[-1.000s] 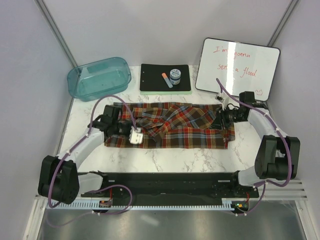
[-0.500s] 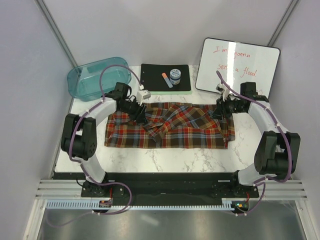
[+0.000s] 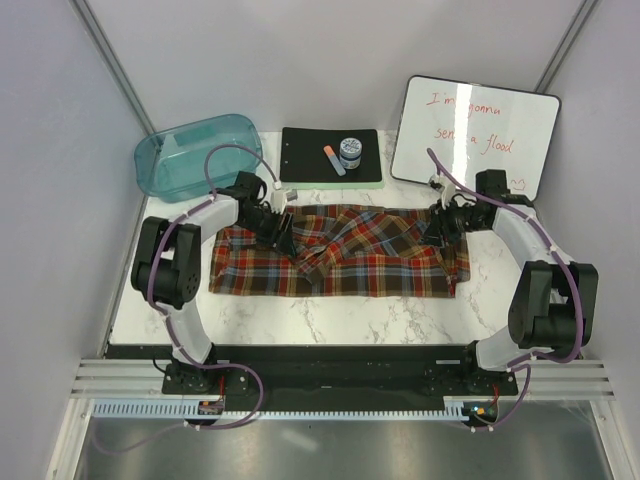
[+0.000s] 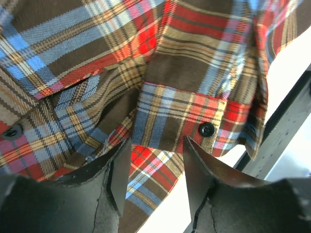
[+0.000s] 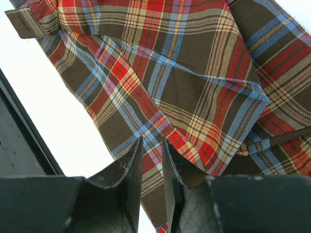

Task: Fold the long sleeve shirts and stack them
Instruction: Fold the shirt

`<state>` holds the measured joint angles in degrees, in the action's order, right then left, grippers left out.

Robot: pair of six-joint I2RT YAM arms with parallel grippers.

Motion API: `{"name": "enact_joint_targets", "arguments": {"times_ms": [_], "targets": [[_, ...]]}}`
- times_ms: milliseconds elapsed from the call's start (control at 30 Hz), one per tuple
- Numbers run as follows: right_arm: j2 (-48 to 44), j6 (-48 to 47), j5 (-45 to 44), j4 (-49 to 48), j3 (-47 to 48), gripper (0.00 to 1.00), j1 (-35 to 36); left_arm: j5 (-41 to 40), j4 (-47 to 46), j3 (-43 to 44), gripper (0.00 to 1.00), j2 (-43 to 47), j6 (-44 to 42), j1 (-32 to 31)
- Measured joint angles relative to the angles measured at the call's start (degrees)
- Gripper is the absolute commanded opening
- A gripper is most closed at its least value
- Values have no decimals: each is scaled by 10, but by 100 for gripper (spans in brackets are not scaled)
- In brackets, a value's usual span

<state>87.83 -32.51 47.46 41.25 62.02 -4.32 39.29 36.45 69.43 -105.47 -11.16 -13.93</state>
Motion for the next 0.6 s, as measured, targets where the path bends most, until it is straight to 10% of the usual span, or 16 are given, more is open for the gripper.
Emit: {"name": "enact_joint_targets", "arguments": {"times_ms": [333,600], "targets": [[0,-9,0,1,-2,29,1,1,-4,2,59,-35,54,4],[0,-18,-9,1,-9,28,4,33,-7,3,16,-39,72,4]]}}
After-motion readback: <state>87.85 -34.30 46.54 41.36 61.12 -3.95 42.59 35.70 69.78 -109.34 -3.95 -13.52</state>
